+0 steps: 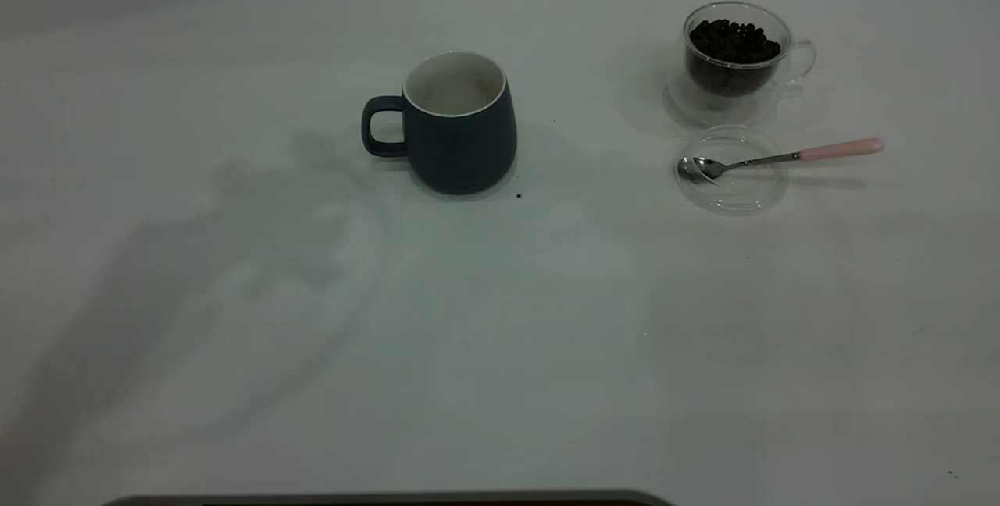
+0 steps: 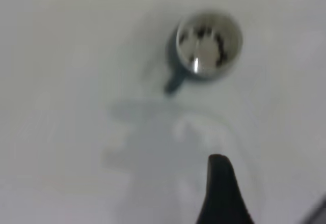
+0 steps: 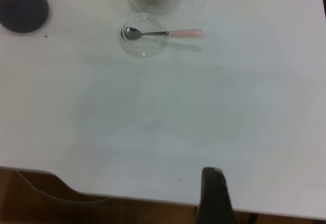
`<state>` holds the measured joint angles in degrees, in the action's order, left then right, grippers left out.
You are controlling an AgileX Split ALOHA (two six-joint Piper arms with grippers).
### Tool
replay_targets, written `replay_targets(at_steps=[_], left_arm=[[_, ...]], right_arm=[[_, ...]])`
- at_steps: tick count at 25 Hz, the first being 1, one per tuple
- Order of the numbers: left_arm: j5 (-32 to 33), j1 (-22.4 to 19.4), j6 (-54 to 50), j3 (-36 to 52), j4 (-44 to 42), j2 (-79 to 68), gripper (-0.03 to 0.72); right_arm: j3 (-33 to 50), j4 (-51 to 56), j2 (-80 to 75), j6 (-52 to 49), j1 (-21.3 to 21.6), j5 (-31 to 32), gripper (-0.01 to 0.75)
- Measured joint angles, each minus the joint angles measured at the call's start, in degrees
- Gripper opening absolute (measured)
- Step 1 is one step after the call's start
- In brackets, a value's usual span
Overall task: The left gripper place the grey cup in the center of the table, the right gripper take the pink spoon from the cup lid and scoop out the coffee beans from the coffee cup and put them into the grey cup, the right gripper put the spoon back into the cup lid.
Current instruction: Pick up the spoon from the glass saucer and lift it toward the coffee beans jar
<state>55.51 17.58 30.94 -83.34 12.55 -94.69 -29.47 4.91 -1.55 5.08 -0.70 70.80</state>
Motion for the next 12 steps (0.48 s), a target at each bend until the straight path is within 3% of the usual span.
replay_targets(at_steps=[4, 8, 12], left_arm=[[11.4, 0.0, -8.4, 0.0, -6.9, 7.1, 0.567], [11.5, 0.0, -14.8, 2.2, -9.9, 14.7, 0.567], [11.5, 0.0, -19.5, 10.3, -10.5, 25.1, 0.567]], right_arm=[[0.0, 0.0, 0.0, 0.0, 0.0, 0.0, 0.578], [0.0, 0.0, 0.0, 0.0, 0.0, 0.0, 0.578], [0.0, 0.0, 0.0, 0.0, 0.0, 0.0, 0.578]])
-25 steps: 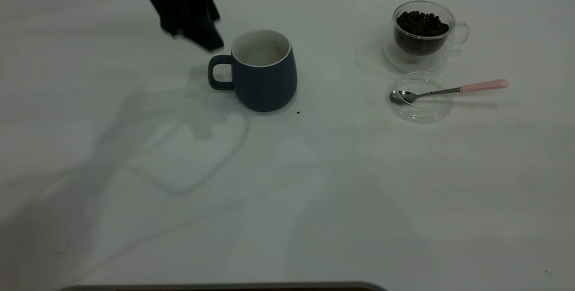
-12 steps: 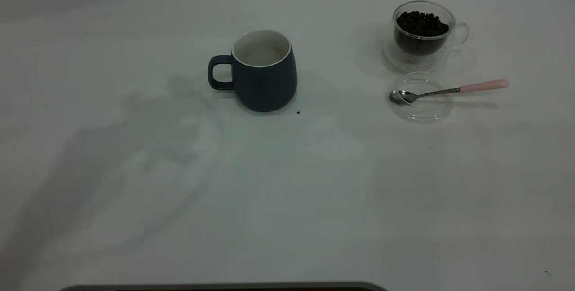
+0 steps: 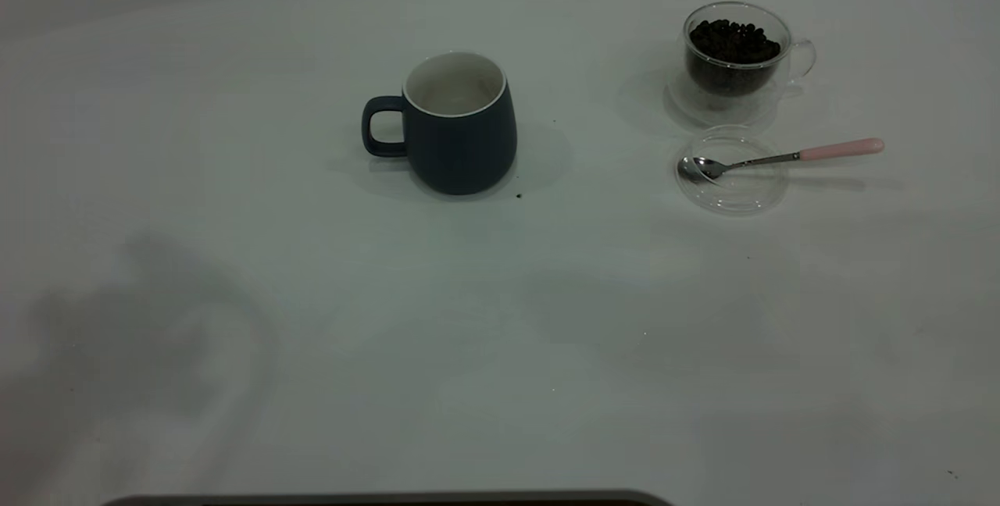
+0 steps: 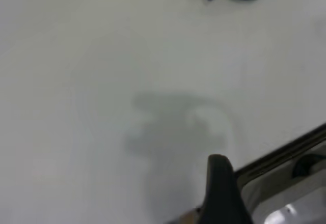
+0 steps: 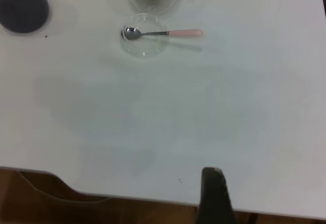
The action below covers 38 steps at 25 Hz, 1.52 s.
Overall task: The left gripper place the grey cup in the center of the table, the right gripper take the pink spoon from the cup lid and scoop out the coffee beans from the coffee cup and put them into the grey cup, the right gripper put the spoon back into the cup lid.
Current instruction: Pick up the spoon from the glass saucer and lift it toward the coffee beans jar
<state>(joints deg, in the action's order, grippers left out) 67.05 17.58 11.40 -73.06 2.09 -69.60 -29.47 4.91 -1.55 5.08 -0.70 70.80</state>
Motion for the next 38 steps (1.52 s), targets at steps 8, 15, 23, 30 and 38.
replay_targets(at_steps=[8, 15, 23, 30, 38], left_arm=[[-0.9, 0.0, -7.7, 26.8, -0.4, 20.2, 0.567], [-6.3, 0.0, -9.5, 42.8, -1.4, 34.1, 0.567], [-3.7, 0.0, -11.7, 45.2, -2.7, 45.6, 0.567], [-3.1, 0.0, -11.9, 45.2, -2.7, 55.3, 0.567], [-2.9, -9.7, -12.1, 45.2, -2.8, 62.2, 0.567]], right_arm=[[0.0, 0.0, 0.0, 0.0, 0.0, 0.0, 0.578], [0.0, 0.0, 0.0, 0.0, 0.0, 0.0, 0.578], [0.0, 0.0, 0.0, 0.0, 0.0, 0.0, 0.578], [0.0, 0.0, 0.0, 0.0, 0.0, 0.0, 0.578], [0.0, 0.0, 0.0, 0.0, 0.0, 0.0, 0.578]])
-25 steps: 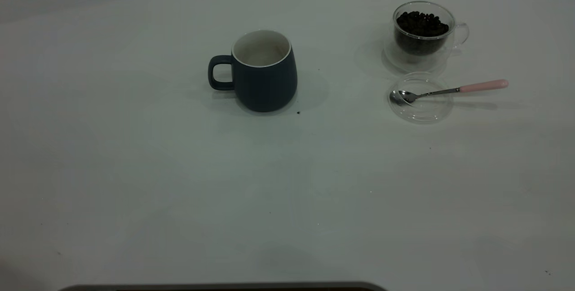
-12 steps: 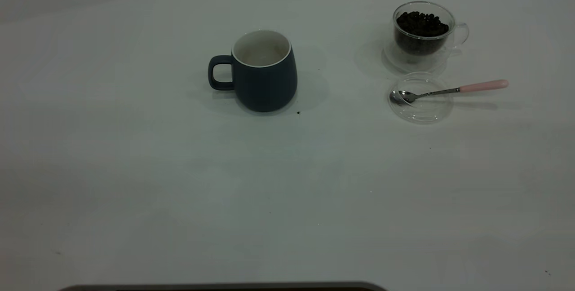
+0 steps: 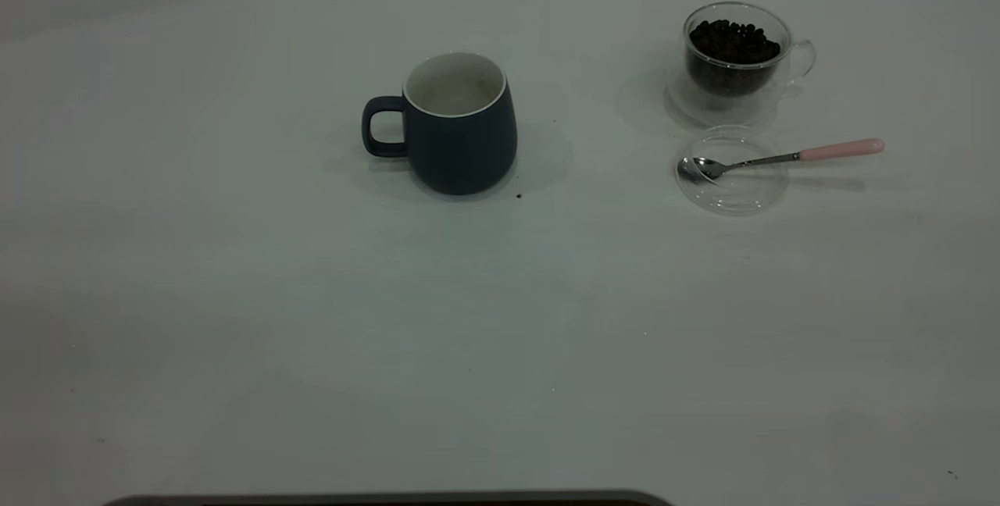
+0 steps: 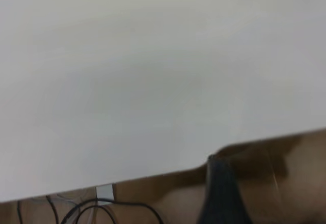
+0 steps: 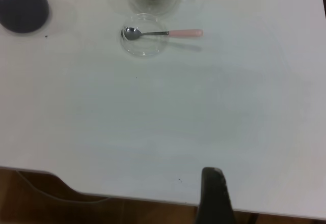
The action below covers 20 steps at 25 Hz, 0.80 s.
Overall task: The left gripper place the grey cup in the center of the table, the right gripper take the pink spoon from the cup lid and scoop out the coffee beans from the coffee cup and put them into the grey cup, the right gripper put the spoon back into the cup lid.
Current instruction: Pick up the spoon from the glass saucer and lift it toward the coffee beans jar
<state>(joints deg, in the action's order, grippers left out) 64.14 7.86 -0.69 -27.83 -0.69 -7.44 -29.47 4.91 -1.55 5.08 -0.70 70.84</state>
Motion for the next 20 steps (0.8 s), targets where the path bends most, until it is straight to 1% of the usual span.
replay_targets(at_steps=[3, 5, 8, 20], left_arm=[[0.1, -3.5, 0.0, 0.0, 0.0, 3.3, 0.567], [0.2, -4.6, 0.0, 0.0, 0.0, 6.1, 0.567], [0.6, -5.0, 0.0, 0.0, 0.0, 8.4, 0.567], [0.8, -5.2, 0.0, 0.0, 0.0, 8.5, 0.567]], right_arm=[[0.0, 0.0, 0.0, 0.0, 0.0, 0.0, 0.578], [0.0, 0.0, 0.0, 0.0, 0.0, 0.0, 0.578], [0.0, 0.0, 0.0, 0.0, 0.0, 0.0, 0.578], [0.0, 0.0, 0.0, 0.0, 0.0, 0.0, 0.578]])
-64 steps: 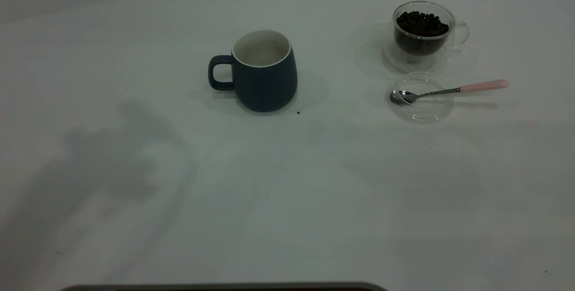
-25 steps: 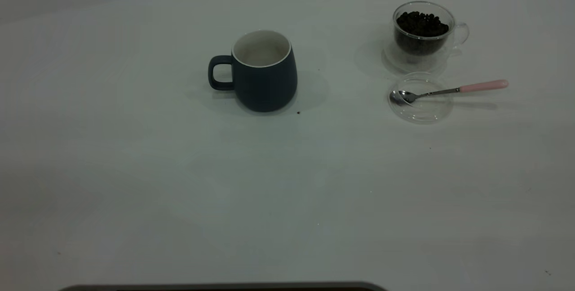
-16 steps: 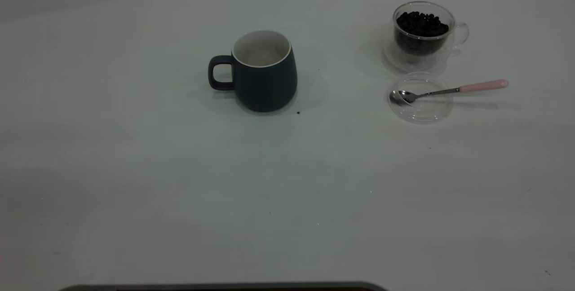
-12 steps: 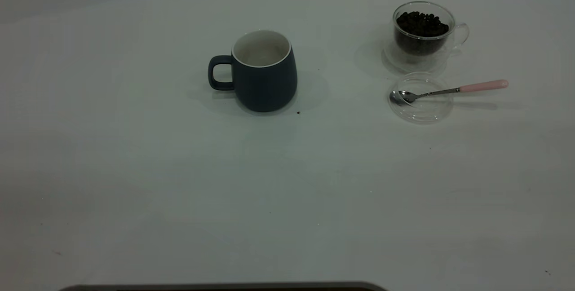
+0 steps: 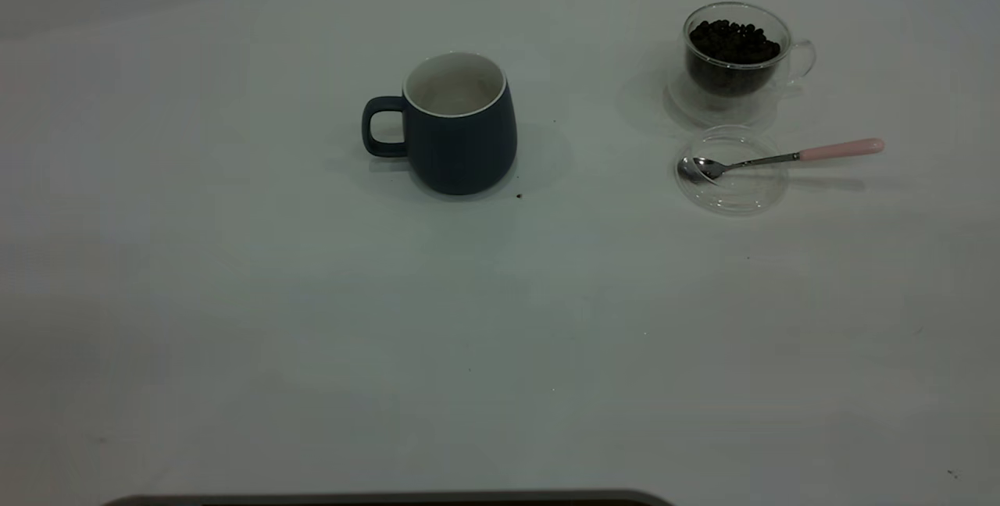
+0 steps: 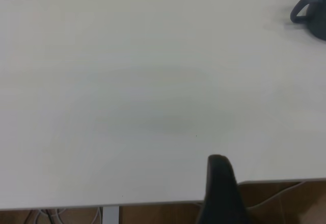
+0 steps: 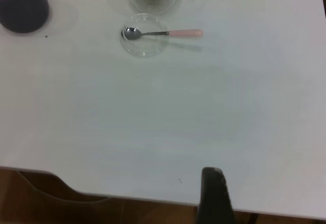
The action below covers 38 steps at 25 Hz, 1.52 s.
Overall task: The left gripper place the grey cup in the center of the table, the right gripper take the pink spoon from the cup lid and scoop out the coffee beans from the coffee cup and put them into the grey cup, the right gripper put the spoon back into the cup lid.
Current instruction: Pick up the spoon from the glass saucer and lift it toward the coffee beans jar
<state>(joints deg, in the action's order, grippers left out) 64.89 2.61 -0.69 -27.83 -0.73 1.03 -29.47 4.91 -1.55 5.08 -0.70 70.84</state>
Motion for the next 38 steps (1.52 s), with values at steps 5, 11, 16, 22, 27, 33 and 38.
replay_targets(at_steps=[5, 11, 16, 22, 27, 33, 38], left_arm=[[0.0, 0.0, 0.0, 0.0, 0.0, 0.0, 0.567], [0.0, 0.0, 0.1, 0.0, 0.0, 0.0, 0.567], [0.0, 0.0, 0.1, 0.0, 0.0, 0.0, 0.567], [0.0, 0.0, 0.1, 0.0, 0.0, 0.0, 0.567], [0.0, 0.0, 0.1, 0.0, 0.0, 0.0, 0.567], [0.0, 0.0, 0.1, 0.0, 0.0, 0.0, 0.567], [0.0, 0.0, 0.1, 0.0, 0.0, 0.0, 0.567]], right_arm=[[0.0, 1.0, 0.0, 0.0, 0.0, 0.0, 0.578], [0.0, 6.0, 0.0, -0.7, 0.0, 0.0, 0.578], [0.0, 8.2, -2.5, -5.4, 0.0, -1.3, 0.578], [0.0, 8.2, -12.8, -7.3, 0.0, -13.1, 0.578], [0.0, 10.8, -28.0, -5.1, 0.0, -24.2, 0.578], [0.0, 17.7, -48.2, 6.4, 0.0, -37.8, 0.558], [-3.8, 23.9, -64.3, 17.2, 0.0, -41.8, 0.529]])
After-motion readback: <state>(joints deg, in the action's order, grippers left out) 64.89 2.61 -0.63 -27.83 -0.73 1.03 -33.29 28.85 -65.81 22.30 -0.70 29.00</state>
